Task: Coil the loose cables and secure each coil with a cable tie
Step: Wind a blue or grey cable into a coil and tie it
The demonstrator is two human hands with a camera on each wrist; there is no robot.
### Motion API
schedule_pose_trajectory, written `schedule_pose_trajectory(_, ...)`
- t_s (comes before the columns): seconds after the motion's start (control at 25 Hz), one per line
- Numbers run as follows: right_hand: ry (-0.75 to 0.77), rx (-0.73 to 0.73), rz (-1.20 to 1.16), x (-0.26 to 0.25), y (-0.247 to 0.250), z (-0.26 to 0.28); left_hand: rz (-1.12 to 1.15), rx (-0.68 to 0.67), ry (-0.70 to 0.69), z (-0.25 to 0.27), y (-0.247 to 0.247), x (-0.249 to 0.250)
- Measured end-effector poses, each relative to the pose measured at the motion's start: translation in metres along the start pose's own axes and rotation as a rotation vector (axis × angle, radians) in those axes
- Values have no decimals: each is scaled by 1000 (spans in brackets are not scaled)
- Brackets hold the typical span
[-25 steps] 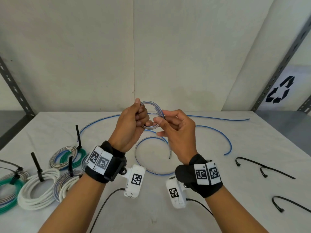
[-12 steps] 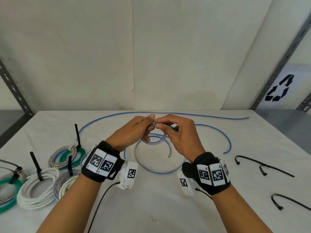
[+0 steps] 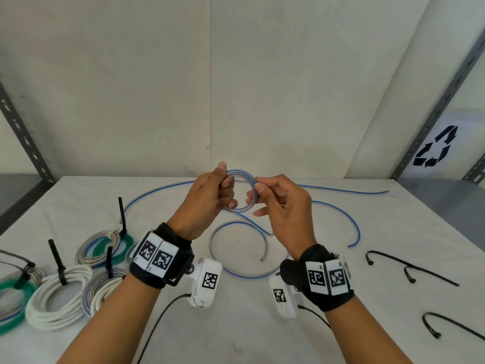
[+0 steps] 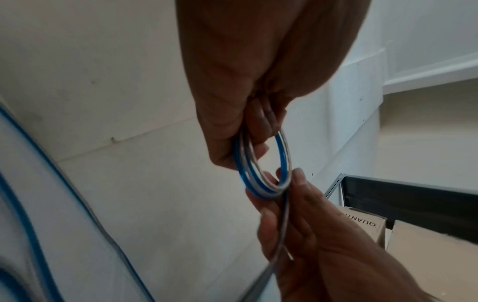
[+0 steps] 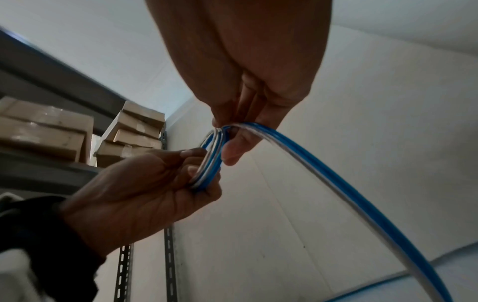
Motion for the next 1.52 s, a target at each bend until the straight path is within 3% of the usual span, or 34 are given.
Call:
schedule_pose_trajectory(0.12, -32, 51, -96, 0, -6, 1, 174, -2, -4, 0, -7, -2)
schedule_pose_trajectory(0.24, -6, 86, -107, 0, -4, -1, 184, -44, 27, -3, -7, -4)
schedule_pose_trajectory(0.32, 8, 2, -55, -1, 3, -6, 77, -107, 88, -5, -4, -6)
schedule_pose_trajectory(0.48, 78, -338, 132, -6, -4, -3, -393, -151, 159, 0, -6, -17)
schedule_pose_trajectory(0.6, 103, -341, 168, -7, -7, -1, -504, -100, 92, 3, -11, -15)
schedule_pose_trajectory(0.76, 82, -87, 151, -2, 13, -6, -199, -38, 10, 0, 2, 3)
schedule_pose_trajectory(0.88, 89, -53, 156, -2, 12, -5, 100, 7, -42, 1, 11, 14)
schedule_pose_trajectory(1.0, 9, -19, 15, -2, -4, 0, 297, 15, -68, 1, 9, 14)
schedule_pose_trajectory(1.32, -79, 135, -123, 0, -15, 6, 432, -33, -78, 0, -1, 8)
schedule_pose_trajectory(1.52, -56, 104, -90, -5, -2, -2, 431, -207, 62, -4, -4, 4)
Point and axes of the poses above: each hand's wrist, its own z-axis away from the middle knuckle, its own y-axis out of the back of the hand, x = y × z, the point moved 7 cm from there along -z, towards the middle knuckle, and after that the axes turned 12 degrees about y, right-handed, at the moved point
